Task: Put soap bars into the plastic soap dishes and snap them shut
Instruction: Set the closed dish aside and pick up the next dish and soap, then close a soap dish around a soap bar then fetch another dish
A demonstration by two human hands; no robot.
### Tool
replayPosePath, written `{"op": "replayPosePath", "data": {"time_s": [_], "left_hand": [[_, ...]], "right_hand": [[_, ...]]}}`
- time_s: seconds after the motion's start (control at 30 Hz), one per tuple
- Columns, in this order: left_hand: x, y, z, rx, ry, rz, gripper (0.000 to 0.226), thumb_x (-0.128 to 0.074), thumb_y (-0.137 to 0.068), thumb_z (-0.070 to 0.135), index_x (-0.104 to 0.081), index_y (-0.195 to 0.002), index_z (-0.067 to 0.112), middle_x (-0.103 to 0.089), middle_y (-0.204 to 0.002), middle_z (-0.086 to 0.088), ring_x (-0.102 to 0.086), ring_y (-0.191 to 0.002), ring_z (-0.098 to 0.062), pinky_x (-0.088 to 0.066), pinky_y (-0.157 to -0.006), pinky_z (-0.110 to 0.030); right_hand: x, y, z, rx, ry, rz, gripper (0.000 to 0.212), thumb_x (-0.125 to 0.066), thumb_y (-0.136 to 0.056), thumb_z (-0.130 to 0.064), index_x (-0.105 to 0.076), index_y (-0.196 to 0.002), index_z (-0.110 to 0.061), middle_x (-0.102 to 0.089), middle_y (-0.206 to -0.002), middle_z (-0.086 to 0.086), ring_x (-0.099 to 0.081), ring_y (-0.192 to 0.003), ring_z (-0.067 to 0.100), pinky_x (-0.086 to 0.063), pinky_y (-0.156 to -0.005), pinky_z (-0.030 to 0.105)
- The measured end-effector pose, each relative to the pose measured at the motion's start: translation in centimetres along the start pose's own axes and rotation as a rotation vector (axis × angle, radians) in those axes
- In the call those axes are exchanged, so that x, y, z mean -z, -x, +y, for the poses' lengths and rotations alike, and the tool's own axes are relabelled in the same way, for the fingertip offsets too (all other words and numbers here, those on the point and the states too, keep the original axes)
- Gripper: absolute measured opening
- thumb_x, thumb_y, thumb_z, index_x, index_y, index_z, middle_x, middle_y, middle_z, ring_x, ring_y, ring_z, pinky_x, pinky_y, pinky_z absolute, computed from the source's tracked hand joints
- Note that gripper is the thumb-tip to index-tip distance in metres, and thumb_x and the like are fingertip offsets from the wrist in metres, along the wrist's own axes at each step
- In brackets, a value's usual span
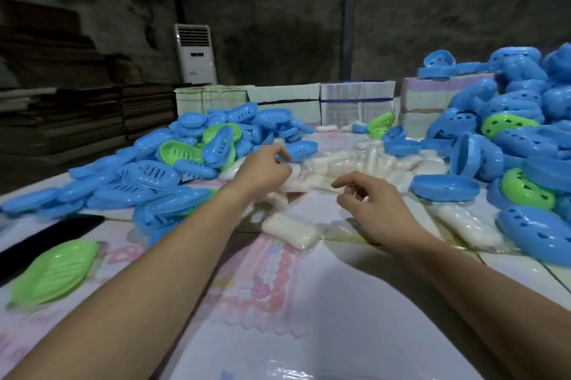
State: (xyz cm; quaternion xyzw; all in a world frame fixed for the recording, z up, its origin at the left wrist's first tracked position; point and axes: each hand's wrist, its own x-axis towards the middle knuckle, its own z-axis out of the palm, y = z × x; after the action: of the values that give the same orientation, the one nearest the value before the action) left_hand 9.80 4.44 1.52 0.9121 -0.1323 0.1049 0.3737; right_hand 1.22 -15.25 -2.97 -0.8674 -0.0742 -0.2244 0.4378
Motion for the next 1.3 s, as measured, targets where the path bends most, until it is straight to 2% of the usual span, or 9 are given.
{"op": "replayPosePath", "data": {"time_s": [0.2,0.37,0.47,0.53,0.67,0.87,1.0,1.1,1.3], "left_hand": [[10.0,-0.8,-2.5,0.270,-0.682,-0.434,0.075,-0.071,-0.081,0.060,-0.037,-0.146,0.045,-0.045,-0.141,0.005,-0.049,-0.121,-0.025,-0.038,-0.062,-0.032],[12.3,0.8,-5.8,0.473,-0.755,-0.565,0.103,-0.061,-0.077,0.079,-0.011,-0.160,0.043,-0.007,-0.170,0.006,-0.020,-0.154,-0.027,-0.038,-0.054,-0.027],[10.5,1.5,-7.4,0.427,-0.720,-0.479,0.100,-0.045,-0.079,0.087,-0.018,-0.161,0.035,-0.013,-0.170,0.003,-0.023,-0.153,-0.026,-0.050,-0.085,-0.038],[9.2,1.4,-8.4,0.345,-0.687,-0.344,0.099,-0.050,-0.079,0.085,-0.027,-0.159,0.031,-0.027,-0.166,-0.001,-0.031,-0.149,-0.028,-0.034,-0.113,-0.044],[6.6,0.7,-8.7,0.160,-0.549,-0.061,0.083,-0.074,-0.080,0.062,-0.040,-0.149,0.029,-0.055,-0.140,-0.004,-0.051,-0.128,-0.029,-0.045,-0.100,-0.042],[3.8,0.6,-7.0,-0.174,-0.506,0.275,0.072,-0.080,-0.078,0.029,-0.046,-0.142,0.029,-0.051,-0.114,0.002,-0.057,-0.107,-0.027,-0.045,-0.077,-0.037],[2.6,0.3,-3.6,-0.207,-0.151,0.380,0.070,-0.075,-0.077,0.004,-0.049,-0.136,0.030,-0.056,-0.096,0.001,-0.057,-0.088,-0.020,-0.044,-0.073,-0.034],[1.3,0.4,-0.2,-0.011,0.433,0.421,0.039,-0.067,-0.081,-0.004,-0.060,-0.104,0.026,-0.059,-0.088,0.003,-0.061,-0.082,-0.018,-0.052,-0.070,-0.025],[-3.7,1.3,3.0,0.433,1.563,0.100,0.018,-0.051,-0.098,0.003,-0.062,-0.111,0.005,-0.067,-0.098,-0.018,-0.068,-0.097,-0.035,-0.057,-0.090,-0.052]], "right_hand": [[-0.2,-0.1,0.1,0.052,0.007,-0.072,0.024,-0.062,-0.089,-0.016,-0.067,-0.097,-0.038,-0.062,-0.084,-0.019,-0.056,-0.077,0.004,-0.050,-0.075,0.030],[-0.7,-0.1,0.0,0.110,0.024,-0.121,0.022,-0.064,-0.086,-0.015,-0.068,-0.094,-0.036,-0.062,-0.079,-0.017,-0.058,-0.073,0.004,-0.045,-0.068,0.017],[-0.7,0.0,0.0,0.125,0.021,-0.132,0.023,-0.065,-0.085,-0.014,-0.068,-0.093,-0.035,-0.063,-0.076,-0.016,-0.058,-0.070,0.004,-0.043,-0.065,0.013],[-0.6,0.0,0.0,0.119,-0.002,-0.128,0.024,-0.064,-0.085,-0.013,-0.068,-0.091,-0.036,-0.063,-0.076,-0.014,-0.059,-0.067,0.005,-0.046,-0.067,0.017],[-0.3,0.1,0.1,0.095,-0.022,-0.108,0.025,-0.063,-0.086,-0.013,-0.068,-0.090,-0.037,-0.063,-0.074,-0.014,-0.057,-0.063,0.004,-0.054,-0.074,0.033],[0.3,0.1,0.3,0.069,-0.038,-0.073,0.024,-0.064,-0.087,-0.014,-0.067,-0.090,-0.038,-0.062,-0.077,-0.017,-0.057,-0.068,0.006,-0.056,-0.074,0.040],[0.3,0.0,0.3,0.046,-0.038,-0.071,0.023,-0.063,-0.086,-0.015,-0.068,-0.092,-0.036,-0.062,-0.077,-0.016,-0.058,-0.070,0.010,-0.057,-0.076,0.044],[0.5,-0.2,0.5,0.026,-0.042,-0.041,0.022,-0.064,-0.086,-0.015,-0.069,-0.095,-0.034,-0.062,-0.078,-0.016,-0.058,-0.071,0.009,-0.057,-0.074,0.042],[1.2,-0.8,1.6,-0.016,-0.003,0.044,0.022,-0.062,-0.085,-0.015,-0.069,-0.092,-0.035,-0.061,-0.073,-0.009,-0.055,-0.067,0.005,-0.040,-0.059,0.013]]}}
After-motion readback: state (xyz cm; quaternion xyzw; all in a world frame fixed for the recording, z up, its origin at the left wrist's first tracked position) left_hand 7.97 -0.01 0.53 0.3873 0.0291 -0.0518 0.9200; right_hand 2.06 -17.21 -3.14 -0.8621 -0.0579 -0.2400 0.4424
